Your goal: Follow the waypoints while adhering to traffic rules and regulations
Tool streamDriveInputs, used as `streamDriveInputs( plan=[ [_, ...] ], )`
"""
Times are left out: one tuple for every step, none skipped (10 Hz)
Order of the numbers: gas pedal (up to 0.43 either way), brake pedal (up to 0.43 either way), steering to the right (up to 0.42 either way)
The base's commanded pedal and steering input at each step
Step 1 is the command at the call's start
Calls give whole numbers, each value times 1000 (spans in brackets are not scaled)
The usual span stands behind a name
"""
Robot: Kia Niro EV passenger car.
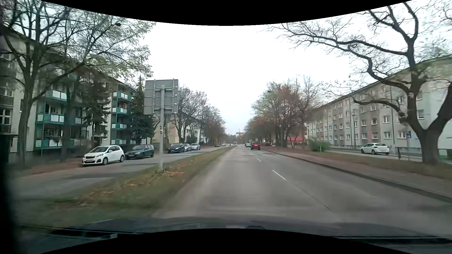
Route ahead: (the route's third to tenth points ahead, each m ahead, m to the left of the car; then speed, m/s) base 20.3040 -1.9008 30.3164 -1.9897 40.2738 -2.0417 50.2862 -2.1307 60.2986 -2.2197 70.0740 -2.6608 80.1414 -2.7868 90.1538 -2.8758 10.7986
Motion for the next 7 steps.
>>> streamDriveInputs(
  plan=[
    [118,0,-1],
    [118,0,-1],
    [118,0,-2],
    [118,0,-2],
    [118,0,-2],
    [118,0,-1],
    [118,0,-2]
  ],
)
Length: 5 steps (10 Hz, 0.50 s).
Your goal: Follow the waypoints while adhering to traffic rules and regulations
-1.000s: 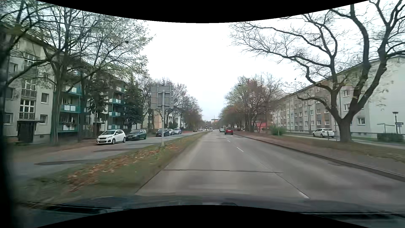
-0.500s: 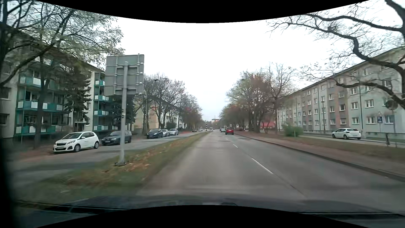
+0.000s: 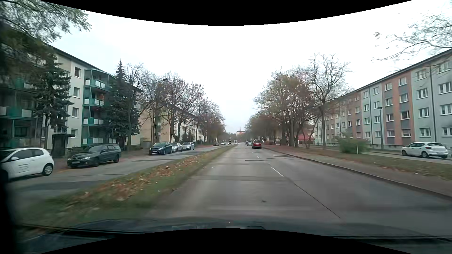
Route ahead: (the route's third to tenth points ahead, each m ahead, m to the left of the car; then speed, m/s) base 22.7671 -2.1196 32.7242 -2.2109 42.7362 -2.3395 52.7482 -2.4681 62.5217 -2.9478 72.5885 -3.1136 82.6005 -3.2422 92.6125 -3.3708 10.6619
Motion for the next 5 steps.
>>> streamDriveInputs(
  plan=[
    [118,0,-2],
    [118,0,-1],
    [118,0,-2],
    [118,0,0],
    [118,0,1]
  ],
)
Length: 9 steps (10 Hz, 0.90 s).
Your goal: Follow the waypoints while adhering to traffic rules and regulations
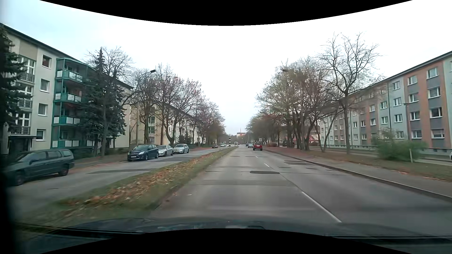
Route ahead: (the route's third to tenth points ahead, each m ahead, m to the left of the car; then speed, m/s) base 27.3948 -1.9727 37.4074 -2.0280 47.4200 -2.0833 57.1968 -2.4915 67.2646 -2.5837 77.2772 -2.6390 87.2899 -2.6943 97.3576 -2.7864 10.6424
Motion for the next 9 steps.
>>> streamDriveInputs(
  plan=[
    [118,0,1],
    [118,0,3],
    [118,0,4],
    [118,0,5],
    [118,0,5],
    [118,0,5],
    [118,0,5],
    [118,0,3],
    [118,0,1]
  ],
)
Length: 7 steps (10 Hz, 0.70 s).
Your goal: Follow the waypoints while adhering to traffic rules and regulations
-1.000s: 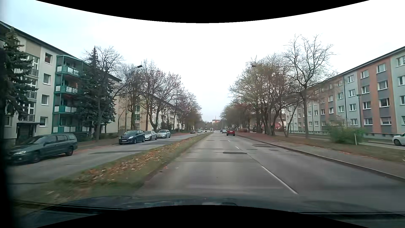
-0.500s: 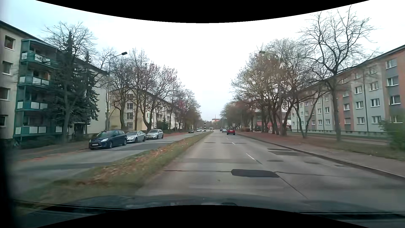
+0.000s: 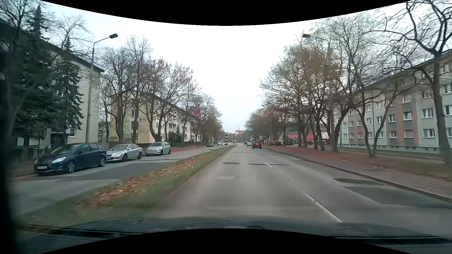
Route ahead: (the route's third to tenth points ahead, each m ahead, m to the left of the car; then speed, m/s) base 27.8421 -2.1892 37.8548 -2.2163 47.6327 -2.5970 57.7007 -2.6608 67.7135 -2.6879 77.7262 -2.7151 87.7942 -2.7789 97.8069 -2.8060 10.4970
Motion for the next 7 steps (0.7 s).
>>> streamDriveInputs(
  plan=[
    [118,0,-2],
    [118,0,-2],
    [118,0,-2],
    [118,0,-1],
    [118,0,0],
    [118,0,3],
    [118,0,5]
  ],
)
